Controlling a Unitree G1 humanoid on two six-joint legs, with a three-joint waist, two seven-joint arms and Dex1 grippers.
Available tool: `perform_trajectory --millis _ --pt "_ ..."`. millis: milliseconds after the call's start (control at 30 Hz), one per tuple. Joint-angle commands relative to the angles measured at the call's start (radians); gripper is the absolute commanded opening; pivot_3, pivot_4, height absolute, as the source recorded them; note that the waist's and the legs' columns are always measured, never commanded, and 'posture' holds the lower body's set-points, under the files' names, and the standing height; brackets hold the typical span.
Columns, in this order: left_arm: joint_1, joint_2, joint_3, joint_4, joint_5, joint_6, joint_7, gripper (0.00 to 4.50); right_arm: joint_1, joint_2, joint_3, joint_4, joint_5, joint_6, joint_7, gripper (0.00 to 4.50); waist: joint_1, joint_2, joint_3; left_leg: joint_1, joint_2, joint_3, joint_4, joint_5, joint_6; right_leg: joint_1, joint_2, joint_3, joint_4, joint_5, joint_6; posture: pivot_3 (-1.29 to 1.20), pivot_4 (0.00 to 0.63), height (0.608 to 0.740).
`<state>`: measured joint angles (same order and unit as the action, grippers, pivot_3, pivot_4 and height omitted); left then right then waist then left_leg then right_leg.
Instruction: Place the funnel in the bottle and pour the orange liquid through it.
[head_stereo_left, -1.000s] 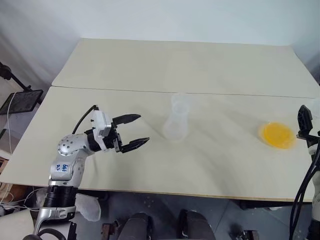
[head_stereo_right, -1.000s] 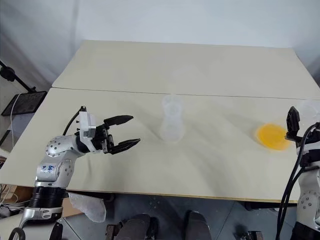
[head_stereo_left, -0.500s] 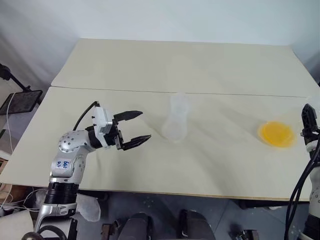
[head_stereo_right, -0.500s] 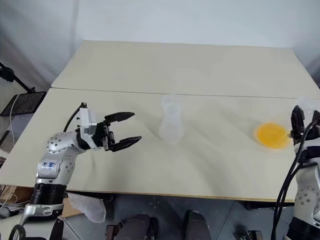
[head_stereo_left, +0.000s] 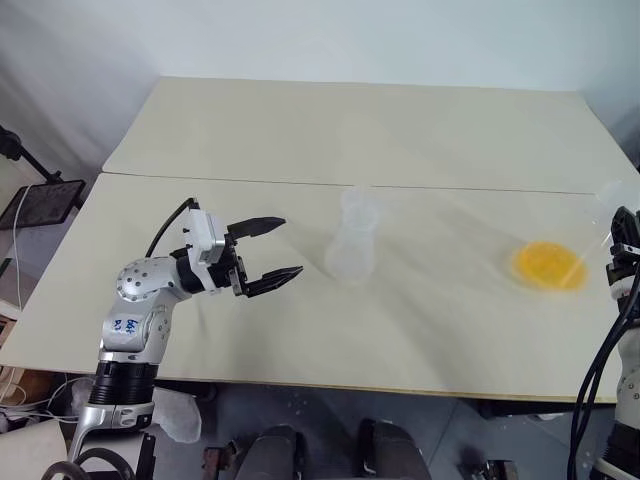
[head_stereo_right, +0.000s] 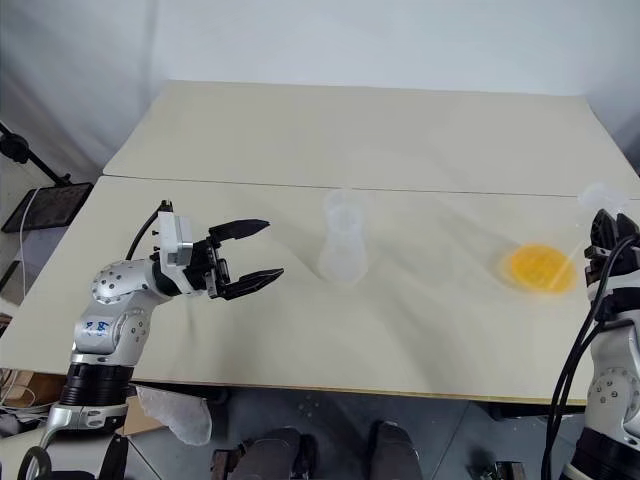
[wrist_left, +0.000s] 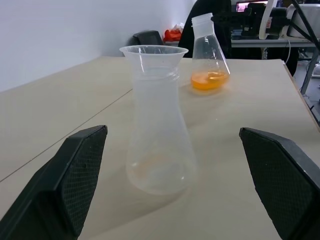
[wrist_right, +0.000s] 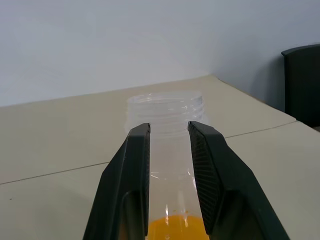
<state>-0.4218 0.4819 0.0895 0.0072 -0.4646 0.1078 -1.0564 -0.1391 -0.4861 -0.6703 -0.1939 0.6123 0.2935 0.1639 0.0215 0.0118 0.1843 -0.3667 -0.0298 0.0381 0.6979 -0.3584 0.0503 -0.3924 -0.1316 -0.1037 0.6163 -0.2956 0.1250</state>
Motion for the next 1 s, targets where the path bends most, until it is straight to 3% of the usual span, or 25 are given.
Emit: perform_trajectory --millis 33,67,167,433,733,1000 --pt "-0.018 0.012 0.009 -0.039 -0.009 -0.012 0.006 4.50 0.038 0.017 -0.026 -0.031 0.030 0.010 0.000 1.23 0.000 0.000 0.000 0.000 0.000 0.000 0.000 0.000 0.000 0.000 0.000 0.000 0.000 0.000 0.000 0.00 0.150 0.740" --pt "-0.018 0.013 0.009 -0.039 -0.009 -0.012 0.006 4.50 0.048 0.020 -0.028 -0.039 0.034 0.009 0.001 1.23 0.000 0.000 0.000 0.000 0.000 0.000 0.000 0.000 0.000 0.000 0.000 0.000 0.000 0.000 0.000 0.00 0.150 0.740" --pt "-0.019 0.013 0.007 -0.042 -0.009 -0.010 0.008 4.50 0.087 0.035 -0.039 -0.084 0.046 0.006 -0.003 1.84 0.000 0.000 0.000 0.000 0.000 0.000 0.000 0.000 0.000 0.000 0.000 0.000 0.000 0.000 0.000 0.00 0.150 0.740" --pt "-0.028 0.025 0.003 -0.038 -0.015 0.006 -0.003 4.50 0.170 0.053 -0.032 -0.172 0.049 0.014 -0.020 4.47 0.000 0.000 0.000 0.000 0.000 0.000 0.000 0.000 0.000 0.000 0.000 0.000 -0.002 0.000 0.000 0.00 0.150 0.740" --pt "-0.044 0.040 -0.005 -0.044 -0.027 0.047 -0.028 4.50 0.238 0.110 -0.018 -0.253 0.036 0.029 -0.075 4.47 0.002 0.000 0.000 -0.001 0.000 -0.001 0.000 0.000 0.000 0.001 0.000 0.000 -0.003 0.000 0.000 0.00 0.150 0.740" --pt "-0.072 0.036 -0.021 -0.032 -0.027 0.062 -0.049 4.50 0.226 0.102 -0.012 -0.194 0.006 0.030 -0.086 4.47 0.000 0.000 0.000 -0.001 0.000 -0.001 -0.001 0.000 0.000 0.001 0.001 0.000 -0.004 0.000 0.000 0.00 0.150 0.740"
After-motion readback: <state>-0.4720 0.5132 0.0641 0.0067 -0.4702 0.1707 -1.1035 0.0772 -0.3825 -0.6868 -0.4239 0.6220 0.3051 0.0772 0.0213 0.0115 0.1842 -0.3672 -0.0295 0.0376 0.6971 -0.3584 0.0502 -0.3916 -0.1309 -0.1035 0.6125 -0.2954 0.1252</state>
